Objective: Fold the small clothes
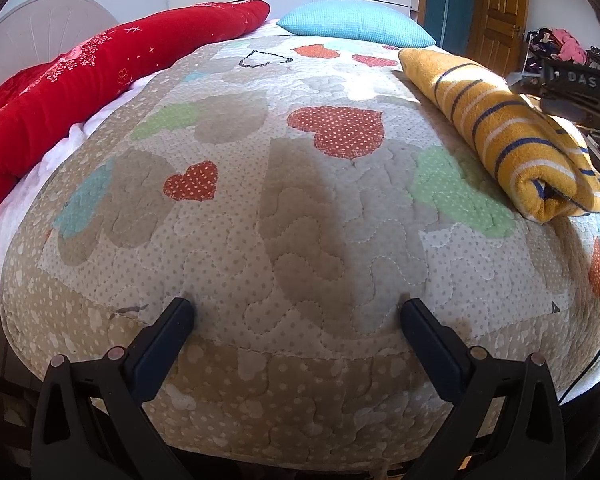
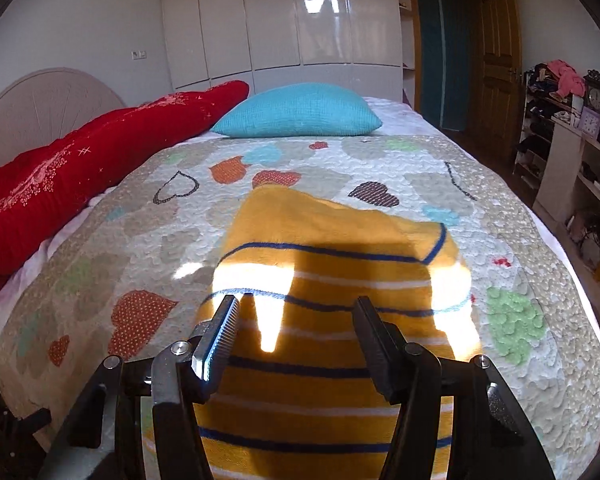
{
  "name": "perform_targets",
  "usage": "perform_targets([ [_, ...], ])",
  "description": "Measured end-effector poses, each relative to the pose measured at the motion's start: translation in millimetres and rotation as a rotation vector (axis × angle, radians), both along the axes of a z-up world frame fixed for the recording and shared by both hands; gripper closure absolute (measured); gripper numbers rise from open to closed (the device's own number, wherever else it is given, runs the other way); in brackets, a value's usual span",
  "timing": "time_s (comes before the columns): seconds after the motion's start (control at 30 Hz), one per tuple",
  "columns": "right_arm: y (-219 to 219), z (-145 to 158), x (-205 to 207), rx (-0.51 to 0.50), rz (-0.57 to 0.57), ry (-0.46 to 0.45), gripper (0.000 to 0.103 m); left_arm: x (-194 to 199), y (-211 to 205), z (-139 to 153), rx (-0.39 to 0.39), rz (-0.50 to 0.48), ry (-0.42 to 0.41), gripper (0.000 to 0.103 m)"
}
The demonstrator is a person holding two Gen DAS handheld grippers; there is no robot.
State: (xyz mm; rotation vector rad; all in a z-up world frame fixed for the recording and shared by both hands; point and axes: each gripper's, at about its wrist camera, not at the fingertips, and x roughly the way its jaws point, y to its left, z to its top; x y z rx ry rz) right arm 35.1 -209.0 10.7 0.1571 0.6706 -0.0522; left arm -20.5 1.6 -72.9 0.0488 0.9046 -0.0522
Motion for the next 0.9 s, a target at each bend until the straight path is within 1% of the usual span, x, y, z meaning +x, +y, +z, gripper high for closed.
perform_targets([
  [0.07,7.5,-12.9,4.5,-0.001,0.011,0.023,0.037,-0.1,0.8,0.1,-0.004,-0.003,-0.003,0.000],
  [0.1,10.0,-15.5,3.0,-0.015,0.011,0.019,0.035,-0.7,0.7,0.1,-0.006,-0.004,-0.004,0.000],
  [0.2,9.9,-16.5,-5.6,-0.067,0.022,0.019,0.026,-1.6,2.3,-0.4,-0.011,-0.009,-0.009,0.000],
  [0.3,0.9,-17.0,-12.7,-0.078,0.036,0.042,0.020,-2.3,2.6,-0.7,-0.013,-0.010,-0.012,0.000],
  [0.37,-7.4,-17.3,-17.8,-0.074,0.026,0.059,0.019,-2.5,2.6,-0.8,-0.013,-0.010,-0.014,0.000],
  [0.47,-23.4,-17.3,-26.4,-0.050,-0.026,0.072,0.019,-2.2,3.8,-0.1,-0.017,-0.016,-0.011,0.000],
  [0.57,-39.4,-11.9,-35.2,0.008,-0.067,0.047,0.019,-3.4,6.3,2.8,-0.030,-0.020,-0.005,0.000],
  [0.63,-46.0,-3.3,-38.1,0.031,-0.094,0.016,0.024,-4.7,6.6,5.7,-0.033,-0.014,0.000,0.000],
  [0.7,-47.4,7.9,-34.2,0.062,-0.091,-0.018,0.048,-5.8,6.7,9.9,-0.053,-0.010,0.000,0.000],
  [0.73,-45.8,12.9,-28.7,0.080,-0.076,-0.026,0.052,-6.4,7.0,12.2,-0.069,-0.012,0.000,0.000],
  [0.77,-41.5,17.1,-22.5,0.090,-0.056,-0.031,0.054,-7.1,7.1,15.3,-0.087,-0.018,-0.003,0.000],
  [0.83,-30.0,21.4,-6.5,0.086,-0.014,-0.039,0.054,-9.3,7.3,23.6,-0.108,-0.032,-0.026,0.000],
  [0.9,-22.0,17.0,12.5,0.044,-0.001,-0.018,0.054,-11.3,8.4,32.7,-0.105,-0.046,-0.062,0.000],
])
